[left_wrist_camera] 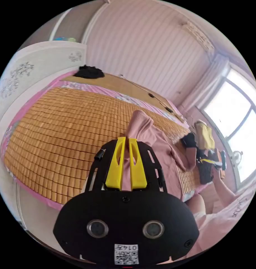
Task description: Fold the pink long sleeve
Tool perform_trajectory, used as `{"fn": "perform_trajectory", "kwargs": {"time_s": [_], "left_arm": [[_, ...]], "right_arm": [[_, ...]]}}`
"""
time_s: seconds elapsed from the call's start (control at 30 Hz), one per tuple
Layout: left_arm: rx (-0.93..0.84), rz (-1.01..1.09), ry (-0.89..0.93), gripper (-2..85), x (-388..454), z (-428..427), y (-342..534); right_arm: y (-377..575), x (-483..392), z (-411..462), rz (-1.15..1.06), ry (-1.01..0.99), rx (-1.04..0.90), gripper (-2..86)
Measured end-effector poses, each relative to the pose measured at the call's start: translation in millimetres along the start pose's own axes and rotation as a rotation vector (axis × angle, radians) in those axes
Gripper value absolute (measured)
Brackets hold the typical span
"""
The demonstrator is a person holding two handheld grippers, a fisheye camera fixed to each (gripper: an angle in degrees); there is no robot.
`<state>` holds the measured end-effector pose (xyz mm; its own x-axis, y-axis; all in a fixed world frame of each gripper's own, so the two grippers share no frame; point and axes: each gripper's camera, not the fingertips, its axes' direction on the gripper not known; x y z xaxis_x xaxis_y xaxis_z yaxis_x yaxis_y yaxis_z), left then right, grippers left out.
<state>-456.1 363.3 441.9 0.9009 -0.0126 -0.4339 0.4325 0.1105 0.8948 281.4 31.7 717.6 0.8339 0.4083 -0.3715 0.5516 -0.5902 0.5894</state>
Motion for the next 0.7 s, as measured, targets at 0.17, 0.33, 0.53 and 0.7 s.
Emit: {"fn": "perform_trajectory", "kwargs": {"time_s": [0.17,0.33,0.53,0.7], "left_arm": [[0.062,-0.214,-0.336,3.4,-101,-51,-26],[-0.023,0.016,-0.215,4.1,-64,-3,-61],[-0.455,0.395,-0.128,10.5,28,176,-84],[-0.641,0.411,-0.197,7.7,29,253,-77]], "right_arm": [[-72,-50,-34,-0.176,-0.192,0.172,11.4],[-191,-129,-14,-0.399,-0.294,0.162,13.5],[-337,-227,52,-0.512,-0.293,-0.033,13.7],[-398,-247,111,-0.461,-0.153,-0.171,11.1]]}}
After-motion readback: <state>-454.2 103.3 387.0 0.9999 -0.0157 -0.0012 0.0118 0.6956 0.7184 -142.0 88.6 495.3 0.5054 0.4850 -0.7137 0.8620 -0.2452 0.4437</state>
